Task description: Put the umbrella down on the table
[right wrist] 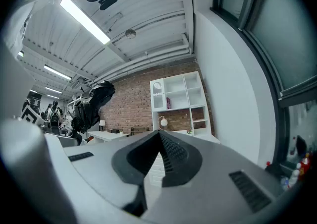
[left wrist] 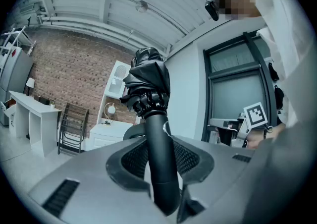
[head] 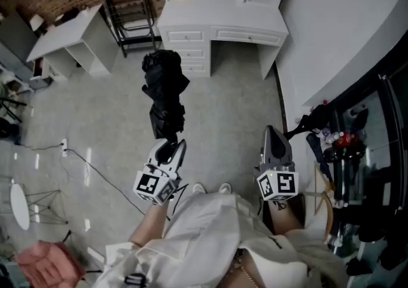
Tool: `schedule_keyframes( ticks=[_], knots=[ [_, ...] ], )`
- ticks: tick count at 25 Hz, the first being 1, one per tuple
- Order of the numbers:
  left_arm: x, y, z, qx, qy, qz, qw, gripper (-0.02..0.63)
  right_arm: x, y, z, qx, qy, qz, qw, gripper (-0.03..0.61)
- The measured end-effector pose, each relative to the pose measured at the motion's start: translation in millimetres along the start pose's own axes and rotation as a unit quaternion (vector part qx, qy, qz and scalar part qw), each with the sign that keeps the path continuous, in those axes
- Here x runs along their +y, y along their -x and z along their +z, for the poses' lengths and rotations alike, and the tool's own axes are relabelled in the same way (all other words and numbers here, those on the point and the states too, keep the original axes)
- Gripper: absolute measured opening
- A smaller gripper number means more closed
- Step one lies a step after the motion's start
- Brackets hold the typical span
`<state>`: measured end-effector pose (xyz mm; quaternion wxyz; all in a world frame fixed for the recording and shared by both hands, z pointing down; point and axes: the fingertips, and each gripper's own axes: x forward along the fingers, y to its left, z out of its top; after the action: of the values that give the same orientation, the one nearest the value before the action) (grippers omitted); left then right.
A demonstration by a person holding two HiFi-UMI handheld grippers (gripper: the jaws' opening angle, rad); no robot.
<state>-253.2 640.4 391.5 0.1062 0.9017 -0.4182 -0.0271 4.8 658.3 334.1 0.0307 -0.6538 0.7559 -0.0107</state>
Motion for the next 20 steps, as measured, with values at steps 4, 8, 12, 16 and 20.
schedule_keyframes(
  ticks=[4,8,12,16,20],
  knots=[
    [4,2,-2,0.001,-0.009,-0.005,0.9999,0.133,4,-1,0,-0.002,0.000,0.002,1.000,0.017],
    [8,2,0,-0.001,-0.010,-0.008,0.9999,0.133,7,-4,3,-0.008,-0.004,-0.001,1.000,0.017],
    [8,0,8,-0.006,0.011,-0.006,0.9999,0.133,8,-6,4,-0.009,0.002,-0.002,1.000,0.017],
    [16,1,8,-0.002,0.010,-0.003,0.9999,0.133,13,-11,3,-0.010,0.004,-0.003,1.000,0.018],
    [23,2,9,-0.004,0.006,-0.012,0.9999,0.133,21,-16,4,-0.008,0.005,-0.006,1.000,0.018]
  ],
)
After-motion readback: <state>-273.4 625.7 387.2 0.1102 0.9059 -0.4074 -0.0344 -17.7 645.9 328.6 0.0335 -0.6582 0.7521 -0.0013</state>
